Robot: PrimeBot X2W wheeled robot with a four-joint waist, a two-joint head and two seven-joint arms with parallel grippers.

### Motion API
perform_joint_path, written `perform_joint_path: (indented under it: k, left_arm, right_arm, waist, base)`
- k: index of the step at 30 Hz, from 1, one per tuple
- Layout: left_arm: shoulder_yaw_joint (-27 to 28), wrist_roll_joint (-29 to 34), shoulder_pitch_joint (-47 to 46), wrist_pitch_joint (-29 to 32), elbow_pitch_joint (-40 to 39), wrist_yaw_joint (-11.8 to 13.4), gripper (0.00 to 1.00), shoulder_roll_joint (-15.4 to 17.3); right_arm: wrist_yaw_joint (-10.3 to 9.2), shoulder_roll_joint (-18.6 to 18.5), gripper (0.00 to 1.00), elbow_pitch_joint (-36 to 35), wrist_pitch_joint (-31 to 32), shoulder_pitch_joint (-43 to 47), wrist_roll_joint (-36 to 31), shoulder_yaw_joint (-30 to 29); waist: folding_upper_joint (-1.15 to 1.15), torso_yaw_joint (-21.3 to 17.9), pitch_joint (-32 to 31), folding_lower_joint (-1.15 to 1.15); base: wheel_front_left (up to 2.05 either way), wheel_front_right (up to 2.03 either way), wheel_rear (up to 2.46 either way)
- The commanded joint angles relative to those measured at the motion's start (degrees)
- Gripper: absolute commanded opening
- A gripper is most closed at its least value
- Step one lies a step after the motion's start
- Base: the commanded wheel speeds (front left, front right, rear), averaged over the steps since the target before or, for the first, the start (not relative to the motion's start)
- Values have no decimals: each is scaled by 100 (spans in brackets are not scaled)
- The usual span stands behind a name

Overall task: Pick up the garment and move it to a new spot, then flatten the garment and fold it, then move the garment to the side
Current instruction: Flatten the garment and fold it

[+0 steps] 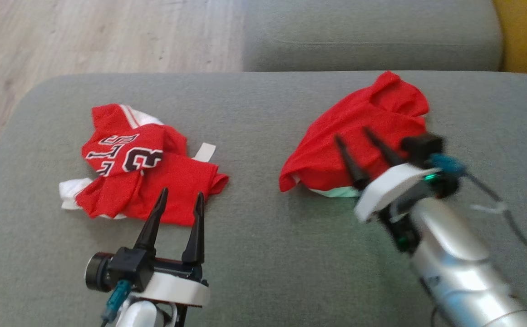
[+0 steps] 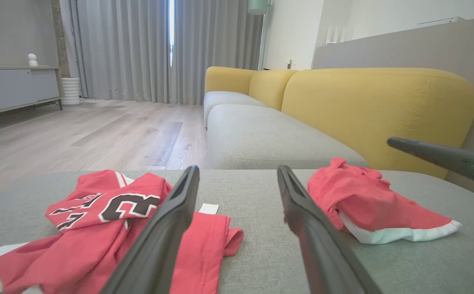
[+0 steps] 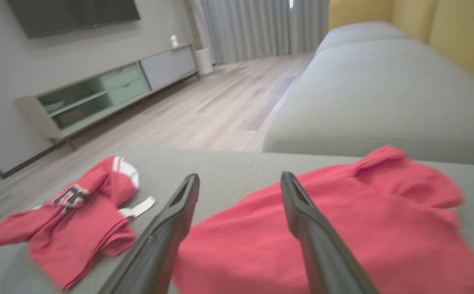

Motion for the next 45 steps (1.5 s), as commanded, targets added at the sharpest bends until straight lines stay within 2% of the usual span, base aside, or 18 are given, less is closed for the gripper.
perform_joint_path:
  k: [1,7,13,19,29,33,39,45]
  left_arm:
    - [214,-19,-232,-29,-227,34,100,-2]
    - [211,-40,-219,-29,-284,37,100,-2]
    - [184,-161,-217,-29,-323,59,100,-2]
    - [202,-228,-252,-29,-320,78,100,-2]
    - [142,-227,-398,-29,-310,50,100,-2]
    - [100,-192,-457,-29,-303,41,100,-2]
    - [72,-157,-539,-29,-265,15,100,-2]
    - [23,-140,-606,-29,-233,-5,100,-2]
  right_arm:
    - [-4,-116,100,-255,-127,-23,-35,-179]
    - [-4,-409,100,-537,-459,484,-481,-1516]
    - [-4,-9,100,-1072,-607,1400,-1083,-2636]
    - [-4,222,100,-1470,-624,1962,-1409,-2861]
    - [-4,251,100,-1590,-565,1811,-1500,-3043]
    - [-4,252,100,-1302,-276,1547,-1660,-3305]
    - [-4,252,100,-449,262,983,-1656,-3647]
    - [-4,253,100,513,410,411,-1761,-3856]
  waist:
    - [0,-153,-49,0]
    - [0,-452,-78,0]
    - [0,-715,-38,0]
    - [0,-903,56,0]
    - [0,-874,223,0]
    - [0,-733,352,0]
    - [0,-458,537,0]
    - [0,-231,665,0]
  base:
    - [0,0,0]
    - [0,0,0]
    - [0,0,0]
    - [0,0,0]
    - [0,0,0]
    - [0,0,0]
    - [0,0,0]
    - [0,0,0]
